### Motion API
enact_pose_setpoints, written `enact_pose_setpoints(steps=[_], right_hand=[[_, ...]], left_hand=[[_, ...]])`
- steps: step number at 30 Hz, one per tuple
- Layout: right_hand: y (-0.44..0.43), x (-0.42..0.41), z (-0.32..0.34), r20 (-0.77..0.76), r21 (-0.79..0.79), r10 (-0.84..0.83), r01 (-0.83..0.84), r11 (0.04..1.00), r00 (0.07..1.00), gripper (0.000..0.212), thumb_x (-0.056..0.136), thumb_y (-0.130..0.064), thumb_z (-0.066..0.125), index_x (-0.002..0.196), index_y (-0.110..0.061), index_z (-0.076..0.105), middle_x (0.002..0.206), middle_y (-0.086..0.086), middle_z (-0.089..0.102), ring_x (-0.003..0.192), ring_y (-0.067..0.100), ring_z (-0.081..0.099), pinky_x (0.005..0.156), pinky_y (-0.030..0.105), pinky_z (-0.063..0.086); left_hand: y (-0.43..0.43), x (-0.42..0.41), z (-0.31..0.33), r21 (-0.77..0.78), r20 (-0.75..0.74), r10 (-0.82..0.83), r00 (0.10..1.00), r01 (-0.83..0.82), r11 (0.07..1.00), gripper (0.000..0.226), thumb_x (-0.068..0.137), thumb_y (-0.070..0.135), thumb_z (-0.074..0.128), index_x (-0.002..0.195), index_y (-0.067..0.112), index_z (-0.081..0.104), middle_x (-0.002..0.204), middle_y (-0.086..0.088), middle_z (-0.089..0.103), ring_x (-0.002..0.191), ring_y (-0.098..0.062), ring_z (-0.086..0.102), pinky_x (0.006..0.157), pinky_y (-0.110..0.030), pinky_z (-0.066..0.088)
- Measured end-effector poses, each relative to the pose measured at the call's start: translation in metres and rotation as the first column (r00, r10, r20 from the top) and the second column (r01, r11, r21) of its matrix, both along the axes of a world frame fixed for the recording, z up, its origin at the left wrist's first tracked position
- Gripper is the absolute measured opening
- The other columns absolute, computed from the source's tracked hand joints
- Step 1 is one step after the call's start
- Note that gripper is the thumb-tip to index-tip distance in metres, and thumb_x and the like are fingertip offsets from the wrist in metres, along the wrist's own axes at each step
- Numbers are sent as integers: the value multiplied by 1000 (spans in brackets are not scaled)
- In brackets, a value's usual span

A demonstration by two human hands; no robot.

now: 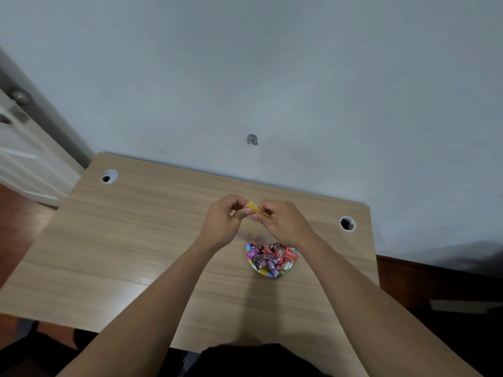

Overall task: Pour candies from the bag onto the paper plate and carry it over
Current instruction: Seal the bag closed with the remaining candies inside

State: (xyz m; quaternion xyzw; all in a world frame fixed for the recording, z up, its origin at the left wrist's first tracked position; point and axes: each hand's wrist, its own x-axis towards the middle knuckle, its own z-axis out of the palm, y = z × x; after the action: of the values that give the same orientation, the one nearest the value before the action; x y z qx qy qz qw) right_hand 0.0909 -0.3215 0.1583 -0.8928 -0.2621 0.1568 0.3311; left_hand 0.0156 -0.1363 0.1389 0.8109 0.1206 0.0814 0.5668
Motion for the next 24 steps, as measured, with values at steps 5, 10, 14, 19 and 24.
enact_pose_setpoints(steps=[5,10,14,19,24], right_hand=[[2,-2,4,-5,-5,20,-20,1000,1000,36,92,-60,70,84,-25,70,69,-1,66,63,19,59,63,46,52],[-2,3,4,-33,-39,19,-20,999,999,36,94,-54,75,79,-22,74,59,-5,58,53,9,44,58,36,37],[-3,1,1,-4,-34,-40,39,999,999,30,93,-51,75,81,-23,75,61,-3,62,57,13,52,60,40,45],[-2,-2,2,17,-41,-22,22,999,1000,34,93,-59,69,89,-27,78,68,-2,69,61,14,59,61,39,49],[-4,-4,2,13,-32,11,-11,999,1000,41,92,-65,69,81,-26,74,67,0,67,58,16,56,59,41,48]], left_hand=[[4,2,-1,9,-41,33,999,-33,999,7,90,13,81,87,17,76,82,8,75,78,-4,66,75,-20,49],[11,0,-2,-112,-43,31,999,-36,993,9,87,16,85,85,20,77,81,10,75,78,-3,65,80,-26,50],[11,-5,2,-197,-32,-49,998,42,979,12,88,18,85,96,14,78,88,7,75,85,-8,67,85,-32,51],[8,-4,10,-168,-48,-98,994,89,982,12,87,13,86,96,8,81,84,4,79,77,2,67,75,-13,49],[6,-3,7,52,-42,-39,998,42,998,4,89,15,83,90,15,79,82,5,76,76,1,64,73,-12,45]])
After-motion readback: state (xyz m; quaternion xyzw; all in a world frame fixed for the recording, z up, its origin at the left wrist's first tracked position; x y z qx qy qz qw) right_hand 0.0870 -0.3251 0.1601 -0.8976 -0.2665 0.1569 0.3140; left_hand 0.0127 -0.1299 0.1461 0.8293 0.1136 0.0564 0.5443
